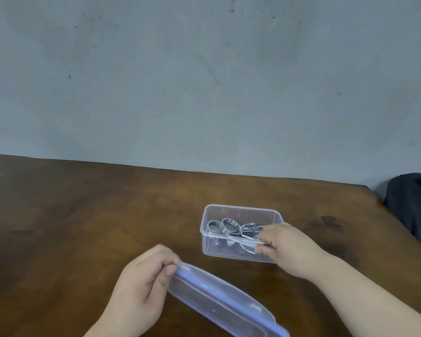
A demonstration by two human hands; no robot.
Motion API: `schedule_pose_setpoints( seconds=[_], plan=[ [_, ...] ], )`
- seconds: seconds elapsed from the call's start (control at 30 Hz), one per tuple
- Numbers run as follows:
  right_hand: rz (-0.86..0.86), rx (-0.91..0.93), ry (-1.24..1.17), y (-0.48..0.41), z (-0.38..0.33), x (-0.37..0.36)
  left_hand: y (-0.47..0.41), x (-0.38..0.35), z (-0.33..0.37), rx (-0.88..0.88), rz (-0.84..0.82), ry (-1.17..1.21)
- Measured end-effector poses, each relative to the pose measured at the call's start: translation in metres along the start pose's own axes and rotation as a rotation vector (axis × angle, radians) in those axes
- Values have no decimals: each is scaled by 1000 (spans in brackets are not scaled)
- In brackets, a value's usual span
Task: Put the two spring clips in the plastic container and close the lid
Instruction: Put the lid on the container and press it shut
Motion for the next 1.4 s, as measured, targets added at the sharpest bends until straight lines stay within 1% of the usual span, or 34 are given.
schedule_pose_setpoints(
  seconds=[0.07, 0.13, 0.2, 0.27, 0.33, 0.37, 0.4, 0.47, 0.5, 0.53, 0.57, 0.6, 0.67, 0.7, 0.8, 0.87, 0.97, 1.13, 1.27, 1.4],
  plan=[
    [-6, 46, 3, 3, -6, -4, -2, -1, -2, 84, 102, 17],
    [-18, 61, -14, 7, -10, -8, -3, -3, -7, 220, 200, 3],
    [-46, -32, -110, 12, -11, -9, -5, -7, -15, 378, 270, -2],
    [-38, -100, -261, 20, -11, -4, -12, -11, -22, 491, 307, 5],
    [44, -157, -375, 28, -4, 1, -22, -15, -28, 565, 325, 51],
    [115, -232, -434, 35, 2, 2, -27, -16, -32, 593, 328, 75],
    [225, -337, -525, 41, 10, 4, -33, -18, -36, 612, 324, 91],
    [471, -546, -822, 56, 23, 6, -46, -23, -44, 622, 298, 97],
    [551, -618, -961, 60, 26, 7, -54, -25, -47, 622, 275, 89],
    [582, -661, -1063, 61, 26, 9, -61, -28, -51, 626, 250, 85],
    [554, -679, -1120, 60, 25, 12, -69, -33, -54, 637, 226, 91],
    [484, -681, -1153, 57, 22, 13, -76, -38, -58, 652, 201, 98],
    [354, -681, -1137, 50, 18, 10, -90, -50, -65, 680, 163, 106],
    [341, -699, -1087, 48, 19, 8, -96, -54, -68, 691, 160, 108],
    [362, -834, -941, 43, 29, 1, -108, -66, -84, 735, 160, 138],
    [317, -897, -842, 37, 37, -5, -106, -71, -97, 790, 157, 210],
    [228, -921, -691, 26, 42, -11, -98, -74, -116, 828, 161, 217],
    [143, -922, -543, 9, 46, -11, -92, -73, -125, 814, 209, 177],
    [102, -933, -521, 3, 49, -17, -95, -74, -126, 804, 217, 125],
    [78, -948, -533, 1, 52, -22, -94, -77, -134, 814, 165, 50]
  ],
)
Point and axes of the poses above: each hand's wrist, its own y-axis away from the middle knuckle, its own x-axis out of the back of the hand, z = x × y, the point moved 5 cm from there along -y, towards the middle knuckle, and after that the axes turned 12 degrees about y, right-handed, at the moved point
